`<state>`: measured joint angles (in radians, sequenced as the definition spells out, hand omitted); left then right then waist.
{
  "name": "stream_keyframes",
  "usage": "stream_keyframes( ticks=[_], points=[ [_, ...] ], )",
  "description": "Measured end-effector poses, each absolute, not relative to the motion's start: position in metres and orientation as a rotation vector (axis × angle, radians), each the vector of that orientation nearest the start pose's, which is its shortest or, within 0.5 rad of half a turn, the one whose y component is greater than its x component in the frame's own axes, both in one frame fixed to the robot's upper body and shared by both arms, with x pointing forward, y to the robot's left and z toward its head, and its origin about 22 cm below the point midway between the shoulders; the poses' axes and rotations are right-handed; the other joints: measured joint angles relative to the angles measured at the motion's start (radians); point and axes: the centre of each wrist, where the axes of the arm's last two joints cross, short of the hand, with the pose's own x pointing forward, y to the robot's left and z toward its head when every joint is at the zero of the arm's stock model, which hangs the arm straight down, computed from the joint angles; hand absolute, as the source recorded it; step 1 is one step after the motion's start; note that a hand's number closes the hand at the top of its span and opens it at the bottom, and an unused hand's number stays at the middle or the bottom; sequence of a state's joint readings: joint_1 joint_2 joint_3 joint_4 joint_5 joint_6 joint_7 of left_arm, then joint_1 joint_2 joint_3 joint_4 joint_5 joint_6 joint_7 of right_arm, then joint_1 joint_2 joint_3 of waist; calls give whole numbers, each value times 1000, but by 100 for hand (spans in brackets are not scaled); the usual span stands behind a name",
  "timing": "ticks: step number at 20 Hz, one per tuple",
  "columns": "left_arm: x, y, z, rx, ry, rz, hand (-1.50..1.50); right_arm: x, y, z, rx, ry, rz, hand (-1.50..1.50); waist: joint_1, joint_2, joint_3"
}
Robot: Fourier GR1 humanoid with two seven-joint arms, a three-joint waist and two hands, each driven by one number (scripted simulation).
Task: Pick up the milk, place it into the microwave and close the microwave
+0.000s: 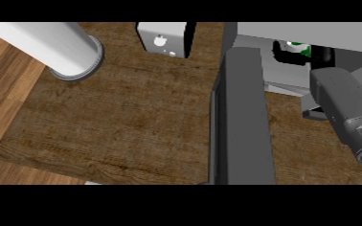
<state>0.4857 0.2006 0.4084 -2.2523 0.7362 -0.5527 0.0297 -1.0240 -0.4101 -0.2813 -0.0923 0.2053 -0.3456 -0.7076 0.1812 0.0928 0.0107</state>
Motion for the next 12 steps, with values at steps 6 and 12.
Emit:
stream_keyframes(
  ticks=[6, 12],
  points=[
    [100, 349, 119, -303, -1972, -94, -150, 430, -326, 57, -707, -1818, 216, 150, 19, 9, 1],
    [104, 352, 122, -276, -1969, -121, -150, 431, -330, 62, -718, -1821, 202, 150, 26, 15, 2]
  ],
)
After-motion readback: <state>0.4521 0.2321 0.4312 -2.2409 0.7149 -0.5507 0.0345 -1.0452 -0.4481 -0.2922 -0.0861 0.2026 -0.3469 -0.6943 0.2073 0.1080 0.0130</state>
